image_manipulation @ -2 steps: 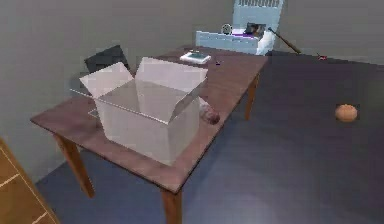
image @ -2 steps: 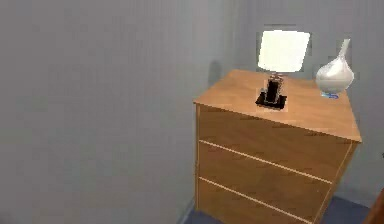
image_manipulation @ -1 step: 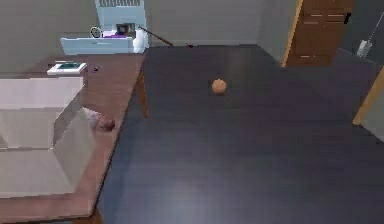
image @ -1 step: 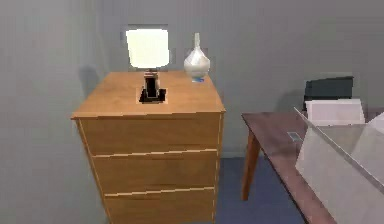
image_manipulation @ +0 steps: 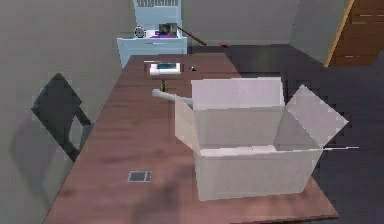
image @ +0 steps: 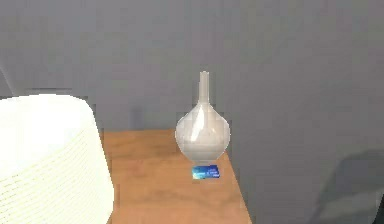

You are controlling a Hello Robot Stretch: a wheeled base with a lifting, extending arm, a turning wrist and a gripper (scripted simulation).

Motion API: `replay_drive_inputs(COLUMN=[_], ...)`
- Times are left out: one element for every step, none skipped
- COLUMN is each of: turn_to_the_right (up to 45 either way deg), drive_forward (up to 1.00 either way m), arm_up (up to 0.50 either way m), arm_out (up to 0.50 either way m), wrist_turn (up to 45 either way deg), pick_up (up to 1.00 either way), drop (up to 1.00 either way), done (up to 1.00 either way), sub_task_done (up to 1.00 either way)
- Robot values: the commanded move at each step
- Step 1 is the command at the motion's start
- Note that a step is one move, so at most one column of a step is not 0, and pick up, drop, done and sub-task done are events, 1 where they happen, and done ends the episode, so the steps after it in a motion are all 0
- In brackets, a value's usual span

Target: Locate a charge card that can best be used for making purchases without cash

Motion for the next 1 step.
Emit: replay_drive_inputs(turn_to_the_right=[0.0], drive_forward=[0.0], arm_up=[0.0], arm_out=[0.0], wrist_turn=[0.0], pick_up=[0.0], drop=[0.0], done=[1.0], sub_task_done=[0.0])
